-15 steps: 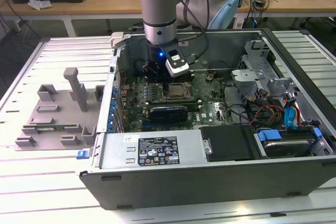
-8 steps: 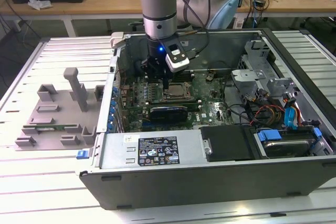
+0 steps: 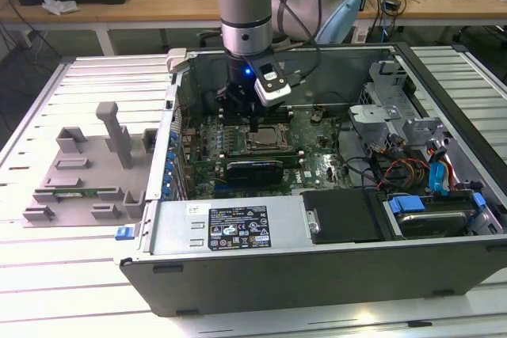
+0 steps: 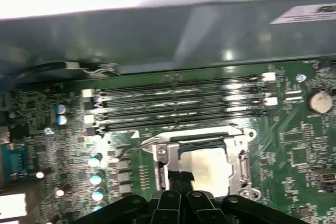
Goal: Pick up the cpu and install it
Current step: 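Close the cpu cover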
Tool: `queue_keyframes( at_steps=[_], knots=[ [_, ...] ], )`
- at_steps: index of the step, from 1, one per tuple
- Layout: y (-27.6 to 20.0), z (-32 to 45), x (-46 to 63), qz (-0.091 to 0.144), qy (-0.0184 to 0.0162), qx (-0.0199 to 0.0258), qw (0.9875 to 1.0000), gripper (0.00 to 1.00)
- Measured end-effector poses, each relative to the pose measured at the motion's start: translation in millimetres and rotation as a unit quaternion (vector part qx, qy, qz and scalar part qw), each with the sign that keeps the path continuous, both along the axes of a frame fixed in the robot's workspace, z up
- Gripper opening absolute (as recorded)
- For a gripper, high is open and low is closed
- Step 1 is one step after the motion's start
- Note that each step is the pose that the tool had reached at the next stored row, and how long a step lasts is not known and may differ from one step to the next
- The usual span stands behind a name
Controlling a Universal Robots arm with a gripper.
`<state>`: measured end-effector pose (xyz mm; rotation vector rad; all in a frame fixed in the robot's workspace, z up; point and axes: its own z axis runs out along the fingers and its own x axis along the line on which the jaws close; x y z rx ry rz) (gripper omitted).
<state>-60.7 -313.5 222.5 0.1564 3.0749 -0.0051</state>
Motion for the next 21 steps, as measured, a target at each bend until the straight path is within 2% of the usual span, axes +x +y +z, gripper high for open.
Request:
queue_keyframes(
  at_steps=[6, 9, 10, 11, 14, 18, 21],
  knots=[
    [0.0, 0.0, 19.3, 0.000, 0.0000, 0.0000, 1.0000, 0.11],
    [-1.4, 0.0, 20.1, 0.000, 0.0000, -0.0001, 1.0000, 0.11],
    [-4.5, 0.0, 20.1, 0.000, 0.0000, -0.0001, 1.0000, 0.11],
    [-5.6, 0.0, 20.1, 0.000, 0.0000, -0.0001, 1.0000, 0.11],
    [-5.8, 0.7, 20.0, 0.000, 0.0001, -0.0002, 1.0000, 0.11],
    [-5.8, 18.1, 20.1, 0.000, 0.0000, -0.0002, 1.0000, 0.11],
    [-5.7, 18.7, 20.1, 0.000, 0.0000, -0.0001, 1.0000, 0.11]
  ],
)
